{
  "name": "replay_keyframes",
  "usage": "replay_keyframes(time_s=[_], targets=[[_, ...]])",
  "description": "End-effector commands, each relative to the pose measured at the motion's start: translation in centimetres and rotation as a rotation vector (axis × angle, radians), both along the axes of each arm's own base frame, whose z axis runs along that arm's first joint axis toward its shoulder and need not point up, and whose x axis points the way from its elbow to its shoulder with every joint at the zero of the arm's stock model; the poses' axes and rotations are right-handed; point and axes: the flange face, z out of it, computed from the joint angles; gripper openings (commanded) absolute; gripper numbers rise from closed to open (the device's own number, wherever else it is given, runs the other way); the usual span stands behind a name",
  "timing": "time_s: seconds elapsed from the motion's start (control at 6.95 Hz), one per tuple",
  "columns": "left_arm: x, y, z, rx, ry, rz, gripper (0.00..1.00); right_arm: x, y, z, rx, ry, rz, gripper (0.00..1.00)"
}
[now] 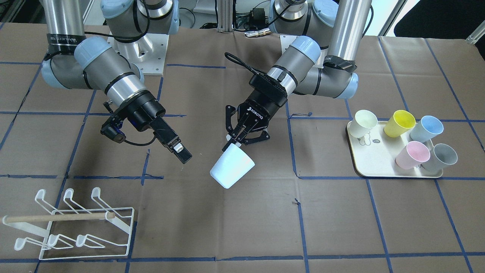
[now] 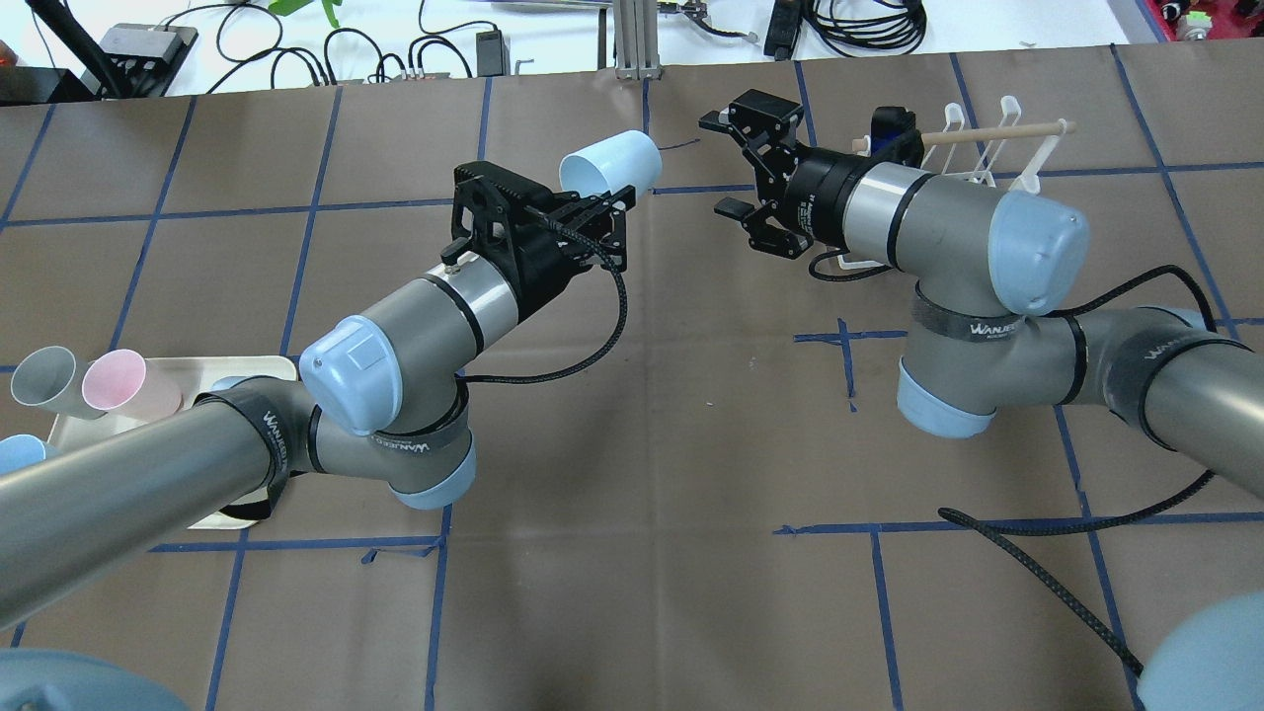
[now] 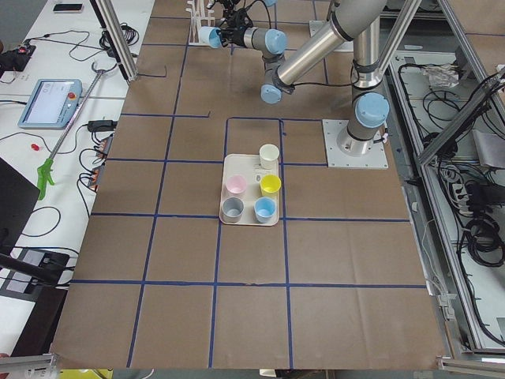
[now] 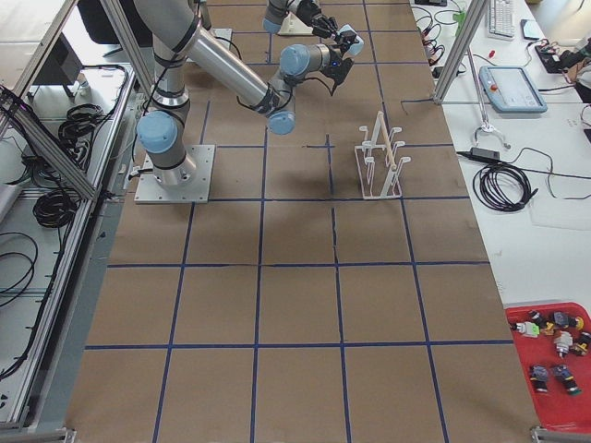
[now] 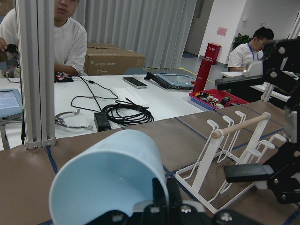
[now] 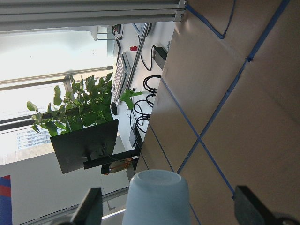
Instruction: Transfer IKEA cup to right arm and place on rack
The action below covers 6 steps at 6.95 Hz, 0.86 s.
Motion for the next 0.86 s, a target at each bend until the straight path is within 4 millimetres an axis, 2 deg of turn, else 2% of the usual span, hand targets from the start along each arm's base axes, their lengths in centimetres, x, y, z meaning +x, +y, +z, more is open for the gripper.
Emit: replay_keyframes(time_s=[0.0, 0.29, 0.72], targets=[[0.1, 0.0, 0.1, 0.008, -0.005, 0.008, 0.00, 1.0, -1.4, -1.0, 0.009, 0.000, 0.019, 1.00], [0.1, 0.0, 0.1, 0.009, -0.004, 0.008, 0.00, 3.3, -1.9, -1.6, 0.054, -0.040, 0.036, 1.00], [0.1, -0.1, -0.1, 0.012, -0.005, 0.009, 0.00, 4.6, -2.5, -1.8, 0.056, -0.049, 0.053, 0.99]])
